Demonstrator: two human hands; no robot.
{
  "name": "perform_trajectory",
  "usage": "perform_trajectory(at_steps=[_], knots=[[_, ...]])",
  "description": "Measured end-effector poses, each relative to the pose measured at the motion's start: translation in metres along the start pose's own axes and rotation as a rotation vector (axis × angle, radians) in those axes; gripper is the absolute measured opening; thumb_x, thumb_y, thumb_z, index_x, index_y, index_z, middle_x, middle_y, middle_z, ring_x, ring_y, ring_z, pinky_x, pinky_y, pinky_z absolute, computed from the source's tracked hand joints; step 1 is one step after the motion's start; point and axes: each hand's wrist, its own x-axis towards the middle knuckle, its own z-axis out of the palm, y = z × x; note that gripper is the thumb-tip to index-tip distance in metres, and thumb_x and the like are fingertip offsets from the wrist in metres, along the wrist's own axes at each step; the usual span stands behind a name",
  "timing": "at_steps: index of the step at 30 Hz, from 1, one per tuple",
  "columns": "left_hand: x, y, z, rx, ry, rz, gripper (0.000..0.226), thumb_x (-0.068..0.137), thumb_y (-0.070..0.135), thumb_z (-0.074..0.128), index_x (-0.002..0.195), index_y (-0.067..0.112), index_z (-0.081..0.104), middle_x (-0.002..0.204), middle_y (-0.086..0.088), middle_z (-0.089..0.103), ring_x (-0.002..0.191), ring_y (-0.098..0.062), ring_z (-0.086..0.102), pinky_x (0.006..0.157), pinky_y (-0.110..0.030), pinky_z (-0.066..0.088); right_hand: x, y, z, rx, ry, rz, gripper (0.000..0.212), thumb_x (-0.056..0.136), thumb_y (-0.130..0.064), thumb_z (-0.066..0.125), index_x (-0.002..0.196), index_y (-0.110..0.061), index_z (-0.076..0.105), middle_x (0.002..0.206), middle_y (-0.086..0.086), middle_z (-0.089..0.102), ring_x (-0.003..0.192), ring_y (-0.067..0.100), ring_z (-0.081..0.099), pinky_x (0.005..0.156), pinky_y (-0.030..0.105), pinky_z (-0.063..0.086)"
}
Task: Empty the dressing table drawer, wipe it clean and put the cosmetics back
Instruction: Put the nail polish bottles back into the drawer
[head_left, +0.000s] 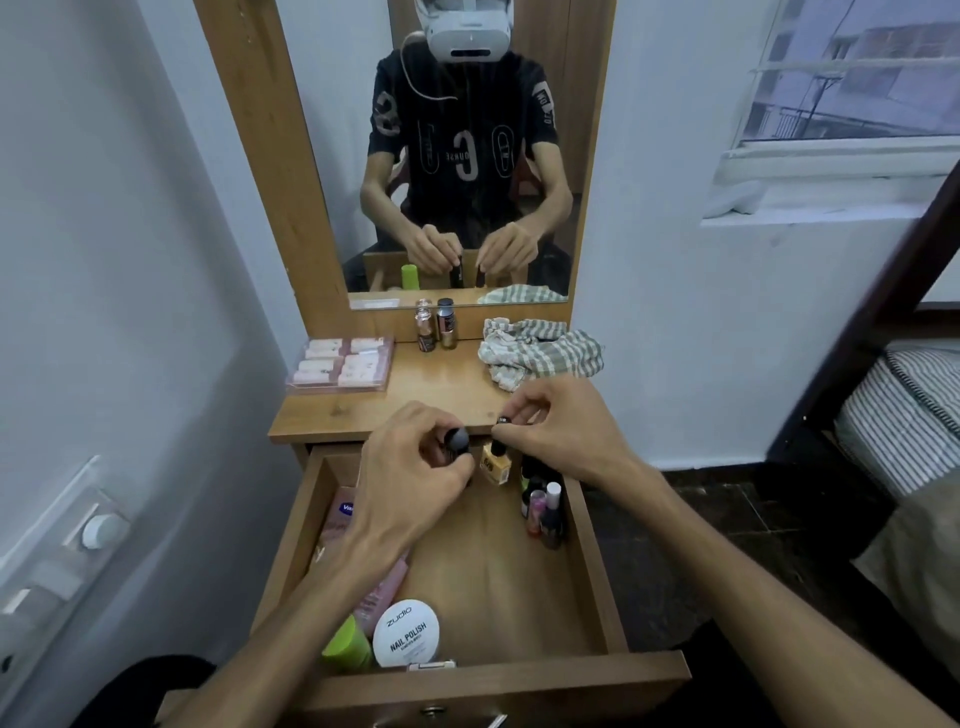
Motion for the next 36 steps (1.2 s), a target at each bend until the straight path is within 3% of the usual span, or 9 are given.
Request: perform_trajectory(at_steps=[3, 7, 10, 18, 23, 31, 36], knots=[[-0.011, -0.007, 0.012, 0.004, -0.055, -0.099, 0.022, 0.061, 0.022, 0.076, 0.082, 0.025, 0.072, 0.08, 0.01, 0.067, 0.067, -0.007, 0.064, 0.066, -0.035, 0.055, -0.004, 0.008, 0.017, -0.061, -0.004, 0.037, 0.011, 0.075, -0.031, 0.086, 0.073, -0.024, 0.077, 0.063, -0.011, 0.073, 0.061, 0.002, 0.069, 0.061, 0.023, 0.058], [-0.015, -0.015, 0.03, 0.069, -0.137, -0.208, 0.02, 0.061, 0.03, 0.079, 0.079, 0.027, 0.07, 0.075, 0.013, 0.066, 0.07, -0.003, 0.062, 0.07, -0.033, 0.054, -0.005, 0.012, 0.029, -0.162, 0.017, 0.077, 0.015, 0.076, -0.035, 0.086, 0.072, -0.025, 0.076, 0.062, -0.011, 0.071, 0.061, 0.0, 0.065, 0.056, 0.017, 0.047], [-0.012, -0.017, 0.04, 0.093, -0.179, -0.269, 0.02, 0.061, 0.032, 0.08, 0.076, 0.026, 0.068, 0.075, 0.012, 0.066, 0.072, -0.006, 0.063, 0.072, -0.033, 0.053, -0.006, 0.015, 0.036, -0.246, 0.04, 0.076, 0.015, 0.077, -0.035, 0.083, 0.072, -0.025, 0.074, 0.063, -0.009, 0.069, 0.064, 0.007, 0.065, 0.059, 0.027, 0.051], [-0.006, -0.017, 0.056, 0.032, -0.245, -0.304, 0.019, 0.065, 0.027, 0.076, 0.084, 0.027, 0.072, 0.078, 0.011, 0.07, 0.07, -0.005, 0.067, 0.072, -0.034, 0.057, -0.011, 0.03, 0.046, -0.405, 0.044, 0.03, 0.02, 0.085, -0.039, 0.074, 0.093, -0.021, 0.079, 0.077, -0.002, 0.075, 0.08, 0.023, 0.069, 0.074, 0.037, 0.057], [-0.01, -0.022, 0.053, -0.049, -0.257, -0.359, 0.019, 0.068, 0.022, 0.083, 0.085, 0.026, 0.075, 0.076, 0.011, 0.073, 0.067, 0.001, 0.068, 0.07, -0.028, 0.058, -0.014, 0.032, 0.046, -0.391, 0.017, 0.047, 0.023, 0.088, -0.042, 0.073, 0.103, -0.025, 0.079, 0.084, -0.001, 0.077, 0.087, 0.023, 0.071, 0.08, 0.039, 0.057], [-0.013, -0.016, 0.057, -0.085, -0.281, -0.323, 0.023, 0.072, 0.014, 0.081, 0.092, 0.023, 0.075, 0.079, 0.008, 0.073, 0.07, -0.004, 0.068, 0.063, -0.01, 0.049, -0.02, 0.03, 0.037, -0.374, -0.062, 0.027, 0.025, 0.086, -0.027, 0.067, 0.11, -0.022, 0.076, 0.083, 0.0, 0.078, 0.089, 0.024, 0.072, 0.08, 0.038, 0.058], [-0.014, -0.017, 0.063, -0.098, -0.272, -0.278, 0.026, 0.068, 0.015, 0.082, 0.091, 0.024, 0.075, 0.081, 0.01, 0.072, 0.068, -0.005, 0.068, 0.068, -0.027, 0.058, -0.024, 0.033, 0.025, -0.245, 0.007, 0.004, 0.024, 0.085, -0.025, 0.067, 0.106, -0.024, 0.078, 0.07, -0.012, 0.073, 0.073, 0.006, 0.069, 0.072, 0.031, 0.057]])
